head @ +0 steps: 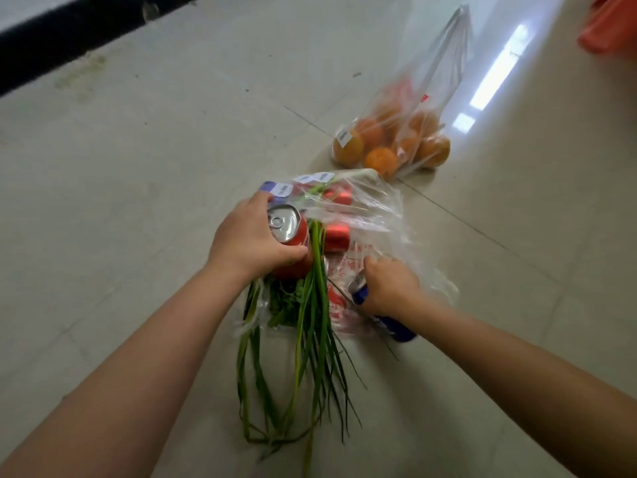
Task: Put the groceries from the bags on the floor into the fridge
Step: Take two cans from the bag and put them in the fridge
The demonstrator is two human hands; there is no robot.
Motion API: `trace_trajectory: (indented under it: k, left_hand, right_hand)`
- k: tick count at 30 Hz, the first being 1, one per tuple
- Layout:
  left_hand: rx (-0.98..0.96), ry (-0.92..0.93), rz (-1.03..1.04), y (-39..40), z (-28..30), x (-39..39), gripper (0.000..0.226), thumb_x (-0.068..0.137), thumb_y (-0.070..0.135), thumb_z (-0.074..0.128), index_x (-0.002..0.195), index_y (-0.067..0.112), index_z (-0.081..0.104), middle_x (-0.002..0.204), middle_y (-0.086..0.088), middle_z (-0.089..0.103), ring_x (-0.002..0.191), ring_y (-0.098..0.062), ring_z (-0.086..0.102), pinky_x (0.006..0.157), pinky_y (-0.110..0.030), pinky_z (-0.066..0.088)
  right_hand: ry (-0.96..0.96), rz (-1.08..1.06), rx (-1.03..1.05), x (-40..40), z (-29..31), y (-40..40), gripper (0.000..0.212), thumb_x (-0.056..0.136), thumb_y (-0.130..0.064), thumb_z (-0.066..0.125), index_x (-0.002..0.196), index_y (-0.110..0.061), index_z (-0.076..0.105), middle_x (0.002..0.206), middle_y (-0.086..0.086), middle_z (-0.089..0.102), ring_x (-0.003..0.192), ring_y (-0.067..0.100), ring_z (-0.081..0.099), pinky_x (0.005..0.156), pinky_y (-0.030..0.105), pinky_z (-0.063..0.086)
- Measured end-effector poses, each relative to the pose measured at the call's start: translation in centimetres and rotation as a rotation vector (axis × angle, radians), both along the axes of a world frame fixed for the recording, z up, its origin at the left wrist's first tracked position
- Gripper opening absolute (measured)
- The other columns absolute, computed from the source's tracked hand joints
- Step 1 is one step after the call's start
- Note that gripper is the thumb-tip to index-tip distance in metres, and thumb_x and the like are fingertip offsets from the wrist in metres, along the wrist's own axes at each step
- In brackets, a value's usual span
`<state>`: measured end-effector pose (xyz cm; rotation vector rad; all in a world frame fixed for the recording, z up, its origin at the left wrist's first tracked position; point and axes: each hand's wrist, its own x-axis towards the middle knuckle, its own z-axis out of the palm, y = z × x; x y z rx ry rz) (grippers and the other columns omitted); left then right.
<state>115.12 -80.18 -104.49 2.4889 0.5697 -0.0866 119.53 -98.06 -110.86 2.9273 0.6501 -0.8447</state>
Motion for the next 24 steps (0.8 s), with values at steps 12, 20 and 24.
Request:
trace_trajectory:
  k: [12, 20, 24]
  left_hand:
    - [0.039, 0.185, -0.108, -4.7, 15.9, -2.8, 0.070, 0.066, 0.032, 0.080, 0.126, 0.014, 0.050, 0.123, -0.007, 0.055, 0.113, -0.022, 0.053, 0.083, -0.024, 0.039]
    - [0.046, 0.136, -0.347, -9.5, 42.3, 1.1, 0.077, 0.064, 0.033, 0.079, 0.130, 0.016, 0.042, 0.124, -0.004, 0.056, 0.108, -0.023, 0.056, 0.079, -0.023, 0.039]
    - [0.064, 0.031, -0.501, -14.1, 56.4, 5.2, 0.066, 0.064, 0.029, 0.077, 0.122, 0.017, 0.048, 0.117, -0.003, 0.059, 0.103, -0.023, 0.057, 0.075, -0.022, 0.036]
  right_hand:
    - [0.000, -0.201, 0.354, -2.5, 20.5, -4.0, 0.070, 0.065, -0.032, 0.078, 0.124, -0.012, 0.044, 0.122, 0.005, 0.050, 0.107, 0.023, 0.052, 0.084, 0.032, 0.047]
    - [-0.103, -0.397, 0.538, -1.7, 47.3, -8.3, 0.073, 0.063, -0.029, 0.079, 0.126, -0.015, 0.046, 0.125, 0.003, 0.050, 0.112, 0.021, 0.050, 0.082, 0.023, 0.040]
    - [-0.239, -0.494, 0.571, 0.2, 61.8, -13.0, 0.073, 0.061, -0.028, 0.079, 0.126, -0.015, 0.047, 0.123, 0.003, 0.051, 0.112, 0.022, 0.050, 0.084, 0.027, 0.042]
